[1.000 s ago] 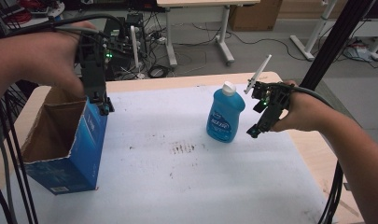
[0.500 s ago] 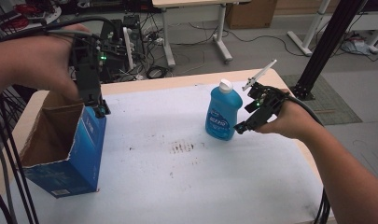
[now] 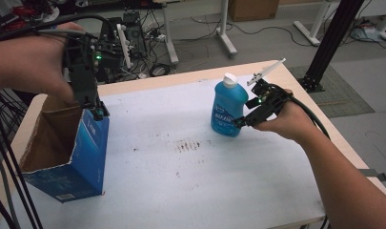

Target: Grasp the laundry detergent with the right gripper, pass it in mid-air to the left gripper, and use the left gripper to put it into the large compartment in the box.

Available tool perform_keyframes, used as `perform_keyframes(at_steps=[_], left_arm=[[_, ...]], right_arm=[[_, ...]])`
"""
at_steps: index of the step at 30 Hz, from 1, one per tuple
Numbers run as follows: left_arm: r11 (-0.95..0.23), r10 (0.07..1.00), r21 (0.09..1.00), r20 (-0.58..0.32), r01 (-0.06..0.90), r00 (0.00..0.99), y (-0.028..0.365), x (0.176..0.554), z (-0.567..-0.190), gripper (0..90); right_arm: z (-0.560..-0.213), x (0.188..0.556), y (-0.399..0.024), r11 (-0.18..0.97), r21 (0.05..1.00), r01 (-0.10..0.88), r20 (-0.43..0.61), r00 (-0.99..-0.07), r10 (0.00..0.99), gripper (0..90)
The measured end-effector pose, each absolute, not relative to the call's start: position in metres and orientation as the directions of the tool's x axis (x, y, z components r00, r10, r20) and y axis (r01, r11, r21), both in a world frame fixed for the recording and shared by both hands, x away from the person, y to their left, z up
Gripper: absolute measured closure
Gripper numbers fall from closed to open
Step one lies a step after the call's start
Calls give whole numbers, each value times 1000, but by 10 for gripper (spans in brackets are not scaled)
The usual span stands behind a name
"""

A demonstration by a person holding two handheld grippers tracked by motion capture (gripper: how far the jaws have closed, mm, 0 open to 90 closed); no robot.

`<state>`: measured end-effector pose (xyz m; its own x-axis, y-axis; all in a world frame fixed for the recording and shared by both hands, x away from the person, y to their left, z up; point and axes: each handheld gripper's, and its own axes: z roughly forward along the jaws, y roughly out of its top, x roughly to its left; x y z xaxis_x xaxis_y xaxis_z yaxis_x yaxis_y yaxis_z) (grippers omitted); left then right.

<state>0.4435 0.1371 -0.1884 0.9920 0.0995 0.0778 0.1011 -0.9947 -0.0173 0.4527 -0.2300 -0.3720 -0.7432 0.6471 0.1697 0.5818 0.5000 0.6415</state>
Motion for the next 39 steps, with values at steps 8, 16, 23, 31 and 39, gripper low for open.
perform_keyframes(at_steps=[8,16,23,31,39], left_arm=[[-995,99,-17,79,100,992,137,444,-189,17],[-995,99,-14,74,100,992,137,446,-191,17],[-995,96,-15,75,97,993,137,447,-192,17],[-995,94,-16,73,95,993,139,446,-193,17],[-995,92,-21,70,94,993,139,445,-193,17]], right_arm=[[-379,454,-229,457,675,579,185,-732,656,22],[-380,455,-223,421,713,561,182,-728,661,22],[-386,457,-219,383,737,557,187,-712,676,22],[-393,457,-215,338,769,542,189,-699,690,31],[-398,458,-212,285,796,533,217,-692,688,48]])
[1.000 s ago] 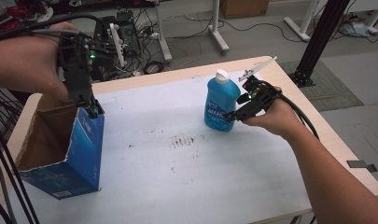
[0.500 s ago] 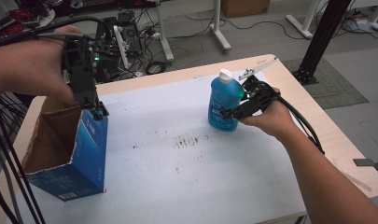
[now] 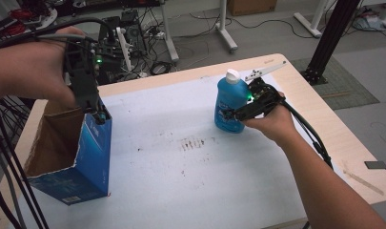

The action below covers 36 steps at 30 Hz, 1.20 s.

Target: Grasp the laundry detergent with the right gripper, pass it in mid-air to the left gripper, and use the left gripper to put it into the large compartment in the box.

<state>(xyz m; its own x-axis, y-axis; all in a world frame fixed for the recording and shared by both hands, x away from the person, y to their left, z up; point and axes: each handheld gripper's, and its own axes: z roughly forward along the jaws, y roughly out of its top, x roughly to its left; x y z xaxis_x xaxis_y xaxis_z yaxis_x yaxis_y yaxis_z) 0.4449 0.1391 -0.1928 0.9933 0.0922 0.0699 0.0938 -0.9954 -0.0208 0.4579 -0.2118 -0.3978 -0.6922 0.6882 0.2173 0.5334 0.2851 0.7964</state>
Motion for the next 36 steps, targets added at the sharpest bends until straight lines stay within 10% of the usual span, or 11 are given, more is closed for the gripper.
perform_keyframes(at_steps=[36], left_arm=[[-994,97,-45,58,99,994,135,449,-198,17]], right_arm=[[-406,457,-211,234,844,483,218,-706,673,254]])
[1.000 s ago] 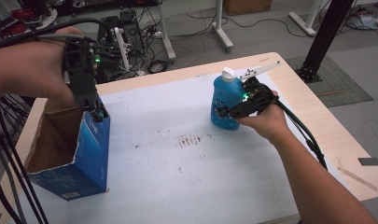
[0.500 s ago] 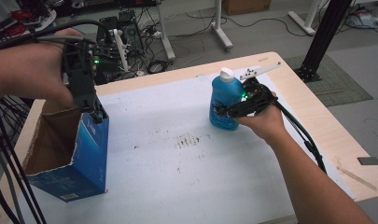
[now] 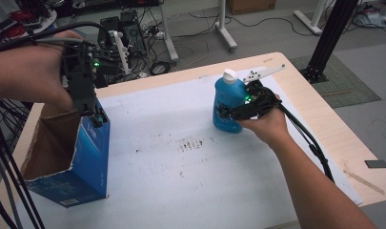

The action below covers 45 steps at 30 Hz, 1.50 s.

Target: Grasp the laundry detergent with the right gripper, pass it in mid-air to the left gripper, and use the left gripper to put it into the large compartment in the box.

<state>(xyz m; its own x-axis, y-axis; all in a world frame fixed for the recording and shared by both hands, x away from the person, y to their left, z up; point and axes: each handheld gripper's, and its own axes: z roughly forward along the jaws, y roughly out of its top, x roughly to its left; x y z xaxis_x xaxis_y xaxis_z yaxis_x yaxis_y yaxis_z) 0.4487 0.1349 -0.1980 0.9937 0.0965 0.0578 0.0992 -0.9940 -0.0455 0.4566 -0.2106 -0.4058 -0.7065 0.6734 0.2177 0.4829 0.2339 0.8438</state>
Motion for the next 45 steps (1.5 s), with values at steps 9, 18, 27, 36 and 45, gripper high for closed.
perform_keyframes(at_steps=[9,18,27,36,45], left_arm=[[-994,94,-47,55,97,994,132,449,-199,17],[-993,104,-53,53,106,993,134,450,-199,17],[-993,99,-52,55,102,994,134,450,-200,17],[-994,99,-49,57,102,993,134,450,-199,17],[-996,89,-22,61,90,994,131,446,-195,17]], right_arm=[[-408,456,-210,236,850,471,211,-715,666,321],[-407,455,-210,233,859,457,202,-719,665,359],[-407,454,-210,245,863,442,180,-722,668,392],[-404,448,-207,299,872,388,97,-735,671,454],[-389,435,-202,319,879,354,89,-780,620,464]])
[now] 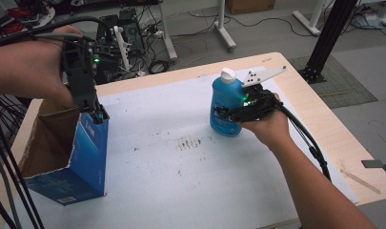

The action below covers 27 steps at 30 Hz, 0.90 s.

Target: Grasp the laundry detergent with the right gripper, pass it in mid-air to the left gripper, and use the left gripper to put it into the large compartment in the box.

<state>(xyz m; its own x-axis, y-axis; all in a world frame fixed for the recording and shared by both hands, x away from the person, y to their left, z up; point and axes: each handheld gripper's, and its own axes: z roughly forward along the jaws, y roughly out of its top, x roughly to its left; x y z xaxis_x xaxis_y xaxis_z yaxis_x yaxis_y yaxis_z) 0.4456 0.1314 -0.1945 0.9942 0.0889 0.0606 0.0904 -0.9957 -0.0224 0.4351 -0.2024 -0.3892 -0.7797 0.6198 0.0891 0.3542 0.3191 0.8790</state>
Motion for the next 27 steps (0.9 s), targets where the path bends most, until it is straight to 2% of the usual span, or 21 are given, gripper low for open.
perform_keyframes(at_steps=[16,27], left_arm=[[-999,34,-3,64,34,997,113,426,-187,17],[-1000,2,14,60,1,998,104,409,-181,17]], right_arm=[[-344,402,-166,396,876,274,64,-882,467,464],[-331,381,-125,456,857,241,76,-933,352,464]])
